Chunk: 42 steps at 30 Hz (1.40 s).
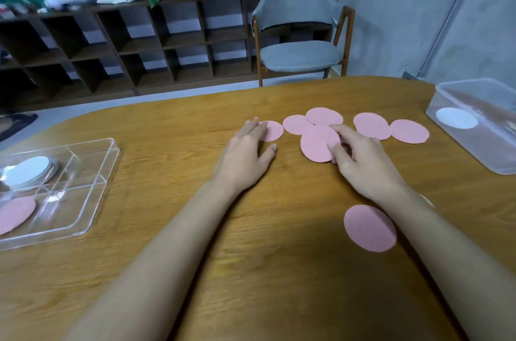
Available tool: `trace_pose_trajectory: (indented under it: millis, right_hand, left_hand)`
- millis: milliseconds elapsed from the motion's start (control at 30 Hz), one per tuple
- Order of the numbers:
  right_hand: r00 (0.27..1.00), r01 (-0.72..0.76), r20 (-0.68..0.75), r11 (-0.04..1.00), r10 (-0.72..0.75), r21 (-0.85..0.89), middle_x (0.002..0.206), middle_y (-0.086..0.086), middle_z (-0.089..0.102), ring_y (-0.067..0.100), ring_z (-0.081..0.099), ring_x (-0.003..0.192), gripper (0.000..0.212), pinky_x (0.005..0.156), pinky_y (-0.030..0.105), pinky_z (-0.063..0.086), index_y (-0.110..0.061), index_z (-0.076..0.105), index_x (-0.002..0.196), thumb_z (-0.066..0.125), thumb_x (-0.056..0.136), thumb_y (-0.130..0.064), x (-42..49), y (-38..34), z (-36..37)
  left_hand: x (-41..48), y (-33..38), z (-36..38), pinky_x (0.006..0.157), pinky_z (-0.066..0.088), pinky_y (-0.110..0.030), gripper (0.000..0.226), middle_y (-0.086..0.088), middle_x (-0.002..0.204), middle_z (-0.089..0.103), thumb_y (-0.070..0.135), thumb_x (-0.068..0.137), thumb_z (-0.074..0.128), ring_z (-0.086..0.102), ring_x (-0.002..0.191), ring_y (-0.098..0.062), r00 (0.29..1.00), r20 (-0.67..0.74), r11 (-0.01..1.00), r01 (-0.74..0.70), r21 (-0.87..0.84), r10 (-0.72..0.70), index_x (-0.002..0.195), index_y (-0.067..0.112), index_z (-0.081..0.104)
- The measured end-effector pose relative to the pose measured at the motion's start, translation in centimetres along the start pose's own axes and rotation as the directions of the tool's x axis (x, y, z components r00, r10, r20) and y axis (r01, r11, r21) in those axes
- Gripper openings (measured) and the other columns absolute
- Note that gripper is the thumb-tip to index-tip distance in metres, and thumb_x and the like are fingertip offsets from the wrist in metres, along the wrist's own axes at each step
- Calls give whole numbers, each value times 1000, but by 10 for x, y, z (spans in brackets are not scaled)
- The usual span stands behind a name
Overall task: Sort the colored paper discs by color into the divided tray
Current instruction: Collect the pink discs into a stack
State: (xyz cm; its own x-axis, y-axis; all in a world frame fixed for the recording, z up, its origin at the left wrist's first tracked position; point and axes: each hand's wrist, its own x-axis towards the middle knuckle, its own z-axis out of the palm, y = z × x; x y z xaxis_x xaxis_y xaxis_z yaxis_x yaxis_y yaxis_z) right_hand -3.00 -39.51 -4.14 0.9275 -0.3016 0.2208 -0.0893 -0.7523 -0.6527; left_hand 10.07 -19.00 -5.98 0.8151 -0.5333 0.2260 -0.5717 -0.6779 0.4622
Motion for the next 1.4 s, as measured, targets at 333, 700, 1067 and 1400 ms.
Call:
trace_pose_trajectory:
  millis: [333, 700, 1067, 1400]
  right_hand:
    - [999, 35, -7, 999, -35, 0, 102, -2, 65, 17, 60, 100, 39, 83, 31, 44, -25, 51, 147, 48, 108, -26, 3, 6, 1]
    - [1000, -13, -7, 999, 13, 32, 106, -9, 61, 17, 61, 109, 41, 87, 27, 44, -27, 51, 147, 51, 106, -25, 2, 3, 0]
    - [999, -35, -33, 997, 38, 75, 89, -12, 62, 8, 62, 90, 40, 75, 17, 41, -27, 55, 145, 52, 106, -22, 4, -1, 5]
    - [998, 4, 59, 986, -14, 169, 74, -2, 68, 5, 61, 70, 38, 77, 26, 47, -37, 60, 139, 46, 108, -21, 3, -1, 12]
  left_hand:
    - [15, 8, 11, 92, 55, -45, 31, -5, 126, 72, 41, 100, 63, 67, 113, -32, 996, -91, 998, 16, 67, -10, 118, 18, 72]
    - [-28, 25, 3, 78, 56, -36, 16, 12, 94, 78, 29, 105, 55, 72, 83, -12, 937, -348, 971, -93, -222, 10, 103, 23, 69]
    - [-25, 27, 1, 80, 64, -48, 20, -5, 86, 79, 0, 90, 68, 74, 72, -23, 973, -75, 630, 83, -772, -219, 99, 14, 77]
    - [-29, 33, 6, 75, 55, -18, 16, 7, 85, 77, 20, 90, 79, 74, 71, -8, 975, -175, 802, 6, -597, -137, 104, 26, 80]
